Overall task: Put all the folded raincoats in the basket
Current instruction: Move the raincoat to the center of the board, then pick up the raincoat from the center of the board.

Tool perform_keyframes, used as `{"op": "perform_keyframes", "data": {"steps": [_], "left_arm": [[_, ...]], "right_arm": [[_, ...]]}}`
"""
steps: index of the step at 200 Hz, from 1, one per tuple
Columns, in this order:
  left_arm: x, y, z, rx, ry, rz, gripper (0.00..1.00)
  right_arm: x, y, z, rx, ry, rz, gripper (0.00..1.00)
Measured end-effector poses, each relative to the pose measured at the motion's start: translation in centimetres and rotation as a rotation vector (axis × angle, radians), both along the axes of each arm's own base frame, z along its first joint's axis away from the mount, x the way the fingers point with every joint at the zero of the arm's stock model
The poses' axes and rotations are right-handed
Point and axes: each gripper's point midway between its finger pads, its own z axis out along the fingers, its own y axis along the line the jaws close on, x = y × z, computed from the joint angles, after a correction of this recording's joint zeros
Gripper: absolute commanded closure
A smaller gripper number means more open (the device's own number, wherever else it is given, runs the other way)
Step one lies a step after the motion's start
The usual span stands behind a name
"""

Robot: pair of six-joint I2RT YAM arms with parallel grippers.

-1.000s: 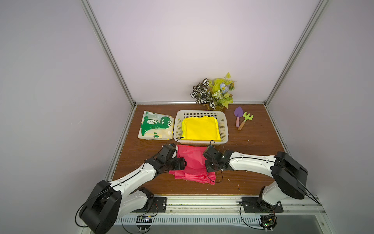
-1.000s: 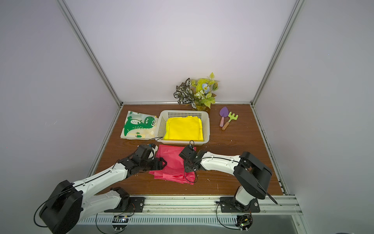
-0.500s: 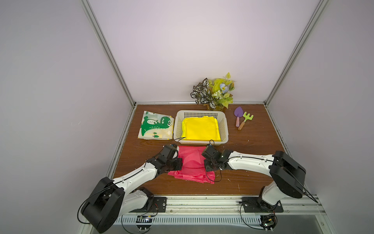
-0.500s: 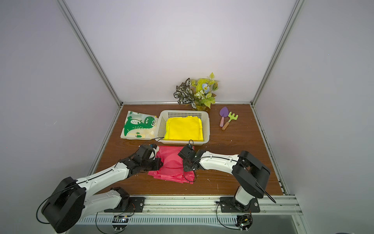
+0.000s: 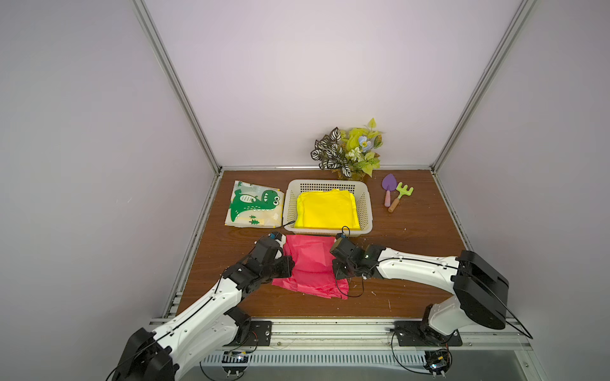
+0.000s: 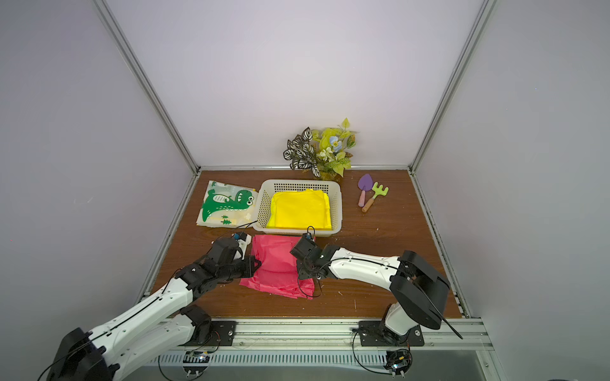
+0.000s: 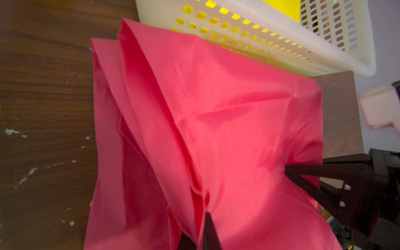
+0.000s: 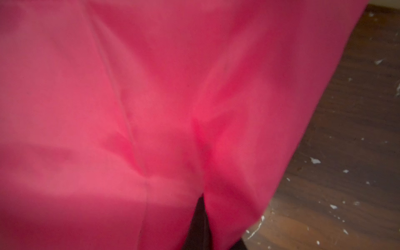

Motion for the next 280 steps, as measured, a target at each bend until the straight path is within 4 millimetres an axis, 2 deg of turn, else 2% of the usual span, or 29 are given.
{"op": "perform_keyframes", "data": {"steps": [10,29,53,68,81,116,129,138,168,187,215,254,280], "left_arm": [[-0.1,0.1,0.1,-0.001,0.0,0.006,0.89],[-0.1,0.4,-0.4,0.013,0.019,0.027,0.79],[-0.1,0.9,-1.2,0.047,0.053,0.05,0.51],[0.1,1.1,-1.2,0.063,0.062,0.063,0.2],[0.6,1.1,-0.5,0.074,0.05,0.071,0.01],[2.6,1.5,2.7,0.092,-0.044,0.102,0.0],[3.0,2.1,2.9,0.095,-0.053,0.121,0.0],[3.2,2.6,2.6,0.1,-0.045,0.134,0.0],[3.3,3.2,-0.2,0.151,0.052,0.141,0.0],[2.8,3.0,-2.6,0.182,0.142,0.117,0.0],[2.2,2.6,-3.9,0.182,0.19,0.088,0.0],[1.4,2.7,-5.4,0.182,0.213,0.077,0.0],[2.2,2.3,-5.4,0.169,0.187,0.075,0.0]], "right_arm": [[-0.1,0.0,0.2,0.004,-0.001,0.005,0.82],[-0.2,-0.2,0.1,-0.008,0.004,0.019,0.65],[-0.3,-0.3,0.0,-0.011,0.01,0.013,0.5],[-0.2,-0.2,0.4,0.003,0.005,0.006,0.44],[-0.1,-0.1,1.1,0.027,-0.005,-0.005,0.37],[-0.1,-0.4,4.9,0.187,-0.069,-0.058,0.19],[-0.3,-1.1,5.8,0.271,-0.095,-0.088,0.16],[-0.3,-1.9,6.0,0.322,-0.099,-0.117,0.1],[-0.3,-4.4,3.8,0.369,-0.074,-0.201,0.05],[-0.4,-4.8,2.6,0.371,-0.043,-0.22,0.04],[0.0,-4.0,1.8,0.393,-0.013,-0.212,0.02],[0.3,-2.9,-0.6,0.337,0.052,-0.189,0.01],[0.8,-1.6,-1.0,0.342,0.069,-0.162,0.03]]}}
